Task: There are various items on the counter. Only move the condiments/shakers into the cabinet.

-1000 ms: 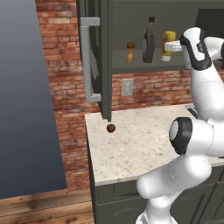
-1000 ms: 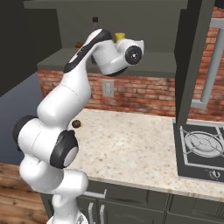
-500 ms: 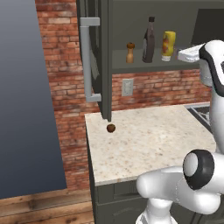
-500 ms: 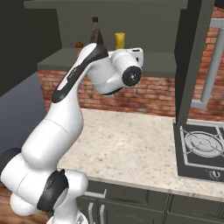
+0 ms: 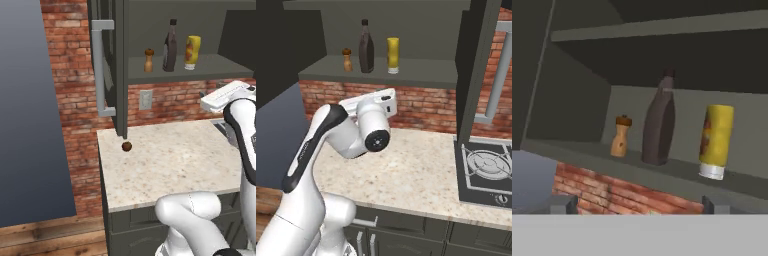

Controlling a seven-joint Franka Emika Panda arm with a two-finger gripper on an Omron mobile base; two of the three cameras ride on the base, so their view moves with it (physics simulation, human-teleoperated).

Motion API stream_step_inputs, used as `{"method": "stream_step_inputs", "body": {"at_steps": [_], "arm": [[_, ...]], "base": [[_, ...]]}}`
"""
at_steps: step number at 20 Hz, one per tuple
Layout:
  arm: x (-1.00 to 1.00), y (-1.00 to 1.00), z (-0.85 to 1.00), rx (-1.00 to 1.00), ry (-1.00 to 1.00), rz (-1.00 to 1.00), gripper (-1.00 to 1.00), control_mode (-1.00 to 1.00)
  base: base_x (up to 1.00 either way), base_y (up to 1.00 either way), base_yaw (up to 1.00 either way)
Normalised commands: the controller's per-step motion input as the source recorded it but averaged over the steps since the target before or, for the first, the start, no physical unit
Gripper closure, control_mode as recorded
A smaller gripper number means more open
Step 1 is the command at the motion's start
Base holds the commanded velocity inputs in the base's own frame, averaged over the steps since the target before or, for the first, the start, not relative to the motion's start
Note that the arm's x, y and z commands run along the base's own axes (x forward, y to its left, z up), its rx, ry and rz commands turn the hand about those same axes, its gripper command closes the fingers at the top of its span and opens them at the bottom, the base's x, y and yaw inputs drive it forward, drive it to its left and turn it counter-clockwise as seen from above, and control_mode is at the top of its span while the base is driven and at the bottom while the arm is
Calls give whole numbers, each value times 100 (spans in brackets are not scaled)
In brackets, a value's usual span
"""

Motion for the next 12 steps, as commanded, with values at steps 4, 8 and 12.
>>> {"method": "stream_step_inputs", "body": {"at_steps": [4, 8, 12], "arm": [[-100, 100, -100, -20, 0, 0, -100, -100], [-100, 83, -65, -6, -8, -2, -100, -100], [-67, 18, -11, 0, -4, -7, -100, -100]], "base": [[0, 0, 0], [0, 0, 0], [0, 0, 0]]}}
